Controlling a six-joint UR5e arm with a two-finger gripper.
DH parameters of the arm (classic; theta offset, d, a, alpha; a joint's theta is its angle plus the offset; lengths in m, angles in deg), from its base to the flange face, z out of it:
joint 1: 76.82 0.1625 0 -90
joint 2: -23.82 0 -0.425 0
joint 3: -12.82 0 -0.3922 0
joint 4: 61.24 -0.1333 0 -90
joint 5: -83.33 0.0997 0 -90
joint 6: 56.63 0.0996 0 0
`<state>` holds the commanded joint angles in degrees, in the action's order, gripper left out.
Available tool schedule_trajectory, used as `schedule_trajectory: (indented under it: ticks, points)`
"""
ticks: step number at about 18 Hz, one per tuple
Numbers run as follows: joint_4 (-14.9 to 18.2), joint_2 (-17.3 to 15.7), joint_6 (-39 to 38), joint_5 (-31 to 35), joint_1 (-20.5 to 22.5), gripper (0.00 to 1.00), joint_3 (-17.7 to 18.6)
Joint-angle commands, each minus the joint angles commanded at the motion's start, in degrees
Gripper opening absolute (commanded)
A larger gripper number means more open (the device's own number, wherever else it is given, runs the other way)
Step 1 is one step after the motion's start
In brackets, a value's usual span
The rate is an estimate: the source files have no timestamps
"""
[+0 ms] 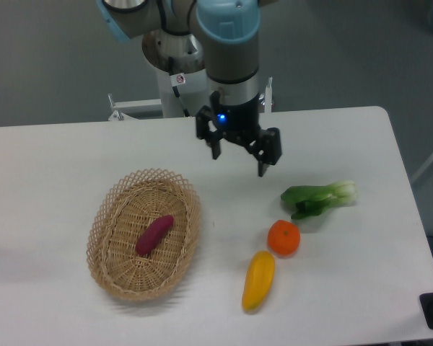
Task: Pick up the sweet potato from the basket
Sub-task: 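Move the open gripper over the wicker basket above the purple sweet potato, then lower the gripper into the basket and close on the sweet potato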
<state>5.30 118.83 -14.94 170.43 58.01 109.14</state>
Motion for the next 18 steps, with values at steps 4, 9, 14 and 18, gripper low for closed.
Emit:
schedule_trajectory:
  ticks: [4,9,14,18]
  points:
    - [-5.88,2.8,-1.53,-0.26,-3.96,1.0,3.61]
    - [-8.35,9.83,-1.79,0.18,-8.27,1.0,5.63]
    - [-11.85,14.67,-1.7,0.26,-11.08,1.0,6.86]
    - [-16.26,16.35,-1.7,0.27,-11.96,1.0,8.97]
